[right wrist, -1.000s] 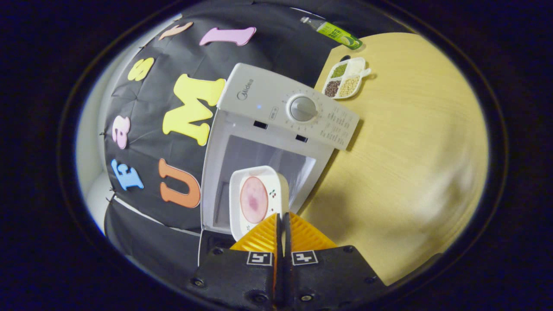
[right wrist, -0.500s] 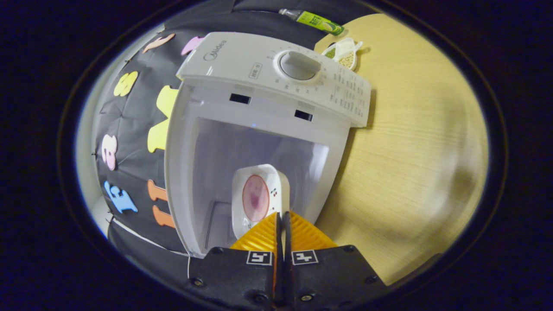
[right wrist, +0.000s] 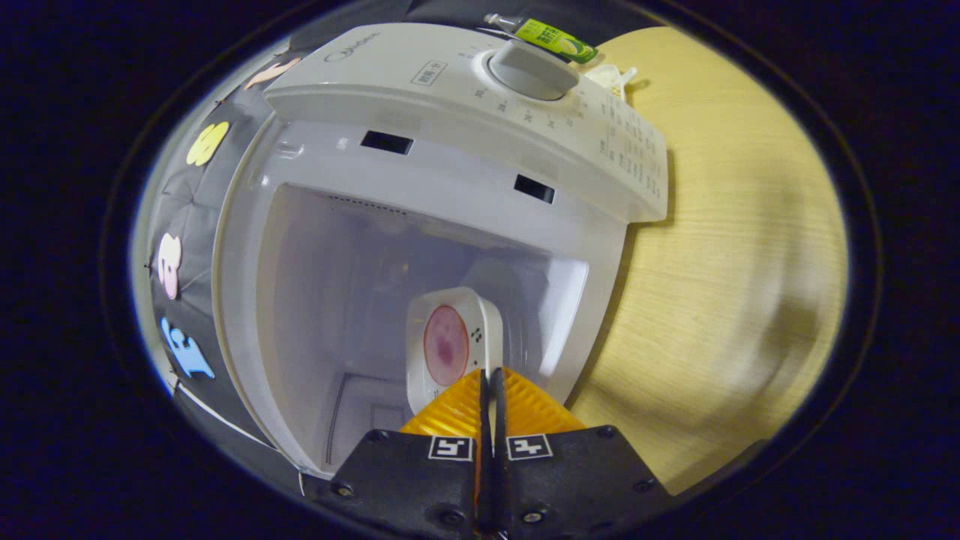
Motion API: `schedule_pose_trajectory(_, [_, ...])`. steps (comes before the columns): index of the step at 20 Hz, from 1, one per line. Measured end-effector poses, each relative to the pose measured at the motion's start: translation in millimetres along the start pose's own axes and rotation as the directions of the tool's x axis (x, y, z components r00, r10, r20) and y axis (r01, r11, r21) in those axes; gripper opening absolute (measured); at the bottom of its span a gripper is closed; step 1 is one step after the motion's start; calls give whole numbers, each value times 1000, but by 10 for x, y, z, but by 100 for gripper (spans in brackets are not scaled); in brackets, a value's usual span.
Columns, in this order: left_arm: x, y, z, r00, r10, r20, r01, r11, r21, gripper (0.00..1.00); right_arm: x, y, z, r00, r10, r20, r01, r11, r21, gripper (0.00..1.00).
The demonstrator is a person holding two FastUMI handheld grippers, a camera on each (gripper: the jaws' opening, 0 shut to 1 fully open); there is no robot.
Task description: Open the microwave oven with the left hand, put the food in, and close the microwave oven.
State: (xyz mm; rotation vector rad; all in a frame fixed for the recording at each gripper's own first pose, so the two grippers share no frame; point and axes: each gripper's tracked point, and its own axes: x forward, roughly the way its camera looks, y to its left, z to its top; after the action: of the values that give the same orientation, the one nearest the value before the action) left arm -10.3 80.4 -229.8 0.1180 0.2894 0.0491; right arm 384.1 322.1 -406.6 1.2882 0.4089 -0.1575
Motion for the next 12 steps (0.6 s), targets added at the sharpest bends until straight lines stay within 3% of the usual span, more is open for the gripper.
schedule_pose_trajectory(2, [-14, 30, -1, 1000, 9, 2, -9, 1000, -2, 92, 89, -24, -66, 1000, -8, -30, 8, 1000, -4, 4])
schedule_pose_trajectory(5, [-16, -18, -31, 1000, 6, -5, -6, 1000, -2, 92, 81, 14, -78, 999, 9, -31, -9, 1000, -6, 0])
schedule_pose_trajectory(6, [-26, -10, -13, 1000, 7, 1, -7, 1000, 5, 92, 52, 46, -58, 1000, 19, -20, -19, 1000, -24, 9])
schedule_pose_trajectory(7, [-33, -14, 15, 1000, 8, 9, -8, 1000, 12, 92, -13, 106, -32, 999, 43, -9, -44, 998, -44, 11])
schedule_pose_trajectory(8, [-32, -22, 32, 1000, 8, 16, -8, 1000, 17, 92, -57, 161, -5, 998, 64, -4, -64, 996, -68, 22])
schedule_pose_trajectory(10, [-26, -34, 57, 1000, 8, 19, -8, 1000, 16, 92, -232, 258, 92, 995, 99, 32, -94, 987, -131, 56])
schedule_pose_trajectory(11, [-32, -38, 99, 1000, 9, 28, -10, 1000, 15, 92, -341, 327, 163, 991, 122, 57, -110, 977, -181, 48])
schedule_pose_trajectory(12, [-29, -39, 139, 999, 11, 37, -11, 1000, 12, 92, -469, 381, 235, 986, 145, 81, -121, 961, -247, 55])
